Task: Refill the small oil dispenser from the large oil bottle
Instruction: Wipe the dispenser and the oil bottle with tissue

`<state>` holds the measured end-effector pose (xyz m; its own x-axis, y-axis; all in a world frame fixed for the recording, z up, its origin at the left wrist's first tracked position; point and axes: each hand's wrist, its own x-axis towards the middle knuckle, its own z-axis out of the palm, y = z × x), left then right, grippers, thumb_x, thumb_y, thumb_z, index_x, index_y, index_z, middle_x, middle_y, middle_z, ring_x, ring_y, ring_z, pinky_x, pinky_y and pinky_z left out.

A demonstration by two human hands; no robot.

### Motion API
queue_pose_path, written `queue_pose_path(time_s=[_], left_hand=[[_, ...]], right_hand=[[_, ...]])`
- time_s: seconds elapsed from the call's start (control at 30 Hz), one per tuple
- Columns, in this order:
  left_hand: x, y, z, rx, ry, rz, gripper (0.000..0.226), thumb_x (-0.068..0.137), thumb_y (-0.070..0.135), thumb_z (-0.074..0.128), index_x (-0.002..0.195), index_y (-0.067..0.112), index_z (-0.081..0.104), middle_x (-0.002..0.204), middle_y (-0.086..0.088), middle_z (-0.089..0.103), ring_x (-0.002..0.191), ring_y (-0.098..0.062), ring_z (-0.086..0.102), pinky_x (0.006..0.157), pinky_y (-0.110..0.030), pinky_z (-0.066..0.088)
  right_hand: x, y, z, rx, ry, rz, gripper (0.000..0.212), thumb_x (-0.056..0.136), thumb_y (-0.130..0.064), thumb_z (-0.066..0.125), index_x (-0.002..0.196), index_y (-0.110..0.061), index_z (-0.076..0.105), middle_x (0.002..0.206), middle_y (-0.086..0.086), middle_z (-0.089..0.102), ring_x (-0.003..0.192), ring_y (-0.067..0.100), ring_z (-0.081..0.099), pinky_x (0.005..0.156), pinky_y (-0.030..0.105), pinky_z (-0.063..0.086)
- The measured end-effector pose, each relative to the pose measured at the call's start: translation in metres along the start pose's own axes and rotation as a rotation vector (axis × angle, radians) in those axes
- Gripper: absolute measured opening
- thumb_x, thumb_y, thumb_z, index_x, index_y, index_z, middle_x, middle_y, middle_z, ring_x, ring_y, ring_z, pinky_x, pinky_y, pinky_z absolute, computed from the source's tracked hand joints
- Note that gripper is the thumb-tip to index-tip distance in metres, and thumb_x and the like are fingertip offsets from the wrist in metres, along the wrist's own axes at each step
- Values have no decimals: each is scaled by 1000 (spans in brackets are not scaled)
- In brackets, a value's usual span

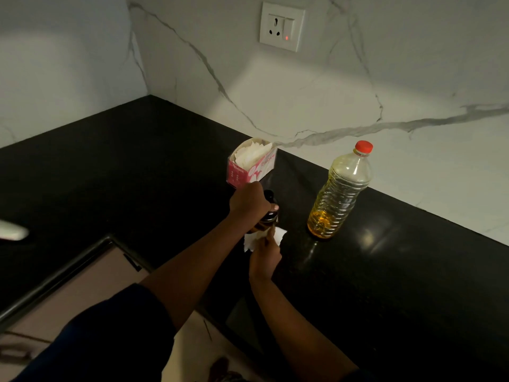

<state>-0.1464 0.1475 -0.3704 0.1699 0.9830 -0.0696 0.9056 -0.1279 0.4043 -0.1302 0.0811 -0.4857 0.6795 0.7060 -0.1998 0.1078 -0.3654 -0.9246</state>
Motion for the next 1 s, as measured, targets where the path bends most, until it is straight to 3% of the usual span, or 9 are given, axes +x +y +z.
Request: queue_pose_path(time_s=[0.13,0.27,0.4,0.53,0.63,0.7,0.83,0.9,1.0], left_hand=[[-6,0,-1,15,22,27,44,81,46,64,105,11,54,100,-6,62,90,-18,61,68,-25,45],[-7,1,0,54,56,40,42,83,44,63,108,11,55,105,-7,63,96,-20,62,67,-25,43],[-7,3,-1,59,52,32,42,83,44,63,108,11,55,105,-8,63,95,-20,62,69,-26,46],[-7,3,-1,73,57,30,43,84,45,62,109,10,55,105,-8,62,94,-19,61,66,-25,43],[-7,4,-1,99,55,28,43,84,45,62,109,10,55,105,-8,62,94,-19,61,66,-24,42],[-7,4,-1,109,62,34,42,84,45,62,108,10,56,103,-7,63,93,-19,61,65,-24,42],[-5,3,-1,114,57,60,44,84,48,60,107,10,55,105,-8,64,93,-19,62,68,-25,44],[-2,2,-7,94,12,45,58,79,56,62,112,11,51,111,-9,61,100,-21,60,71,-27,43],[9,-1,-19,78,-123,-3,88,69,68,63,131,11,36,128,-11,49,117,-27,51,81,-32,43]], right_hand=[[14,-10,1,74,41,71,37,96,-5,33,124,-11,56,100,9,66,91,22,64,83,34,52],[13,-27,-6,108,113,-42,46,96,0,34,138,-14,44,101,8,66,74,8,57,60,5,41],[-6,-21,-7,127,142,-113,42,95,0,43,136,-10,45,107,10,67,76,12,59,58,-2,38],[0,-13,-6,112,79,-13,38,96,-6,45,133,-14,51,103,8,69,76,10,58,66,11,44],[15,-22,-12,248,106,159,32,95,-8,47,125,-12,59,111,4,66,99,17,62,86,25,49],[24,-33,-15,319,158,203,30,93,-4,48,117,-11,64,115,3,66,103,17,62,92,31,51],[27,-60,-33,723,131,258,27,89,4,51,107,-5,68,96,4,68,85,15,64,83,31,55],[28,-66,-47,980,19,259,27,89,8,45,107,2,64,89,7,66,80,17,62,79,29,52],[32,-67,-62,1268,-136,348,19,94,-2,43,96,-3,62,80,10,67,71,20,65,67,29,55]])
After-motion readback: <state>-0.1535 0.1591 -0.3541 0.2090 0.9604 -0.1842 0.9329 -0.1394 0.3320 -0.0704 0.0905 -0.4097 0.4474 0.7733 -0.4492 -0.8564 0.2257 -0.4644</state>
